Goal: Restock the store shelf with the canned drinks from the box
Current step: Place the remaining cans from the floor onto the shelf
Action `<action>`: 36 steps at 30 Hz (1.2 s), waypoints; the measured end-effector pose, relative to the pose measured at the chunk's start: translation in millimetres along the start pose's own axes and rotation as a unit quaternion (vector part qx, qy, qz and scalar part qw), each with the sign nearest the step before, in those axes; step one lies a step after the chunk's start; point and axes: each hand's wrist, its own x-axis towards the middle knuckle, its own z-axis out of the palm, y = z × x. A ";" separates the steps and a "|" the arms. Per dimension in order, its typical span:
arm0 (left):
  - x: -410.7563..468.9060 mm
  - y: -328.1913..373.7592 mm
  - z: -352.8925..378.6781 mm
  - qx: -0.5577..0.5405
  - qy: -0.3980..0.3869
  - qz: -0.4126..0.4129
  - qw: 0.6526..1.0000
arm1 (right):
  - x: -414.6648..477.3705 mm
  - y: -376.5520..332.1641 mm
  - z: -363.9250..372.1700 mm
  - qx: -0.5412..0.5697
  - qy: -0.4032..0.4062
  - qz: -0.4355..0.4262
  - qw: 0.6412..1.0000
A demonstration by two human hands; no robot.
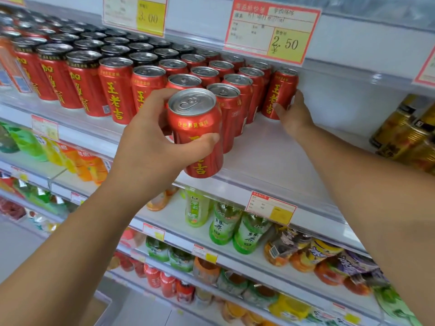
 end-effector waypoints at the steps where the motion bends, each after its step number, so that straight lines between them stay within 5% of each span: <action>1: -0.2 -0.4 0.7 -0.001 -0.002 0.000 1.000 | 2.1 1.3 1.3 0.003 -0.002 0.000 1.000; 6: -2.1 4.6 3.7 -0.010 -0.009 0.002 1.000 | -14.4 -12.1 -7.4 -0.049 0.033 0.055 0.997; 9: -1.2 9.9 10.2 -0.028 -0.025 -0.002 0.999 | -61.8 -40.9 -25.3 0.026 0.040 -0.061 0.997; 12: 1.9 12.6 22.1 -0.033 -0.045 0.003 0.998 | -146.2 -57.6 -44.7 0.113 -0.210 -0.167 0.957; 14: 4.3 14.6 32.1 -0.042 -0.049 0.010 0.998 | -186.3 -62.6 -48.6 0.127 -0.305 -0.178 0.927; 17: 8.4 17.9 49.3 -0.052 -0.061 0.014 0.997 | -197.0 -62.6 -48.2 0.190 -0.227 -0.133 0.946; 22: 7.9 7.9 58.4 -0.069 -0.084 0.014 0.994 | -176.8 -51.1 -51.8 0.143 -0.118 -0.099 0.978; 27: -0.8 -35.3 31.5 0.120 -0.052 0.042 0.990 | -133.7 -29.9 -45.0 0.077 -0.072 -0.037 0.994; 30: 1.7 -67.2 20.6 0.248 -0.057 0.139 0.957 | -110.5 -21.9 -34.2 0.060 -0.039 -0.015 0.997; 36: 6.2 -94.6 22.9 0.226 -0.036 0.200 0.953 | -81.2 -23.2 -18.6 0.029 -0.006 -0.014 0.999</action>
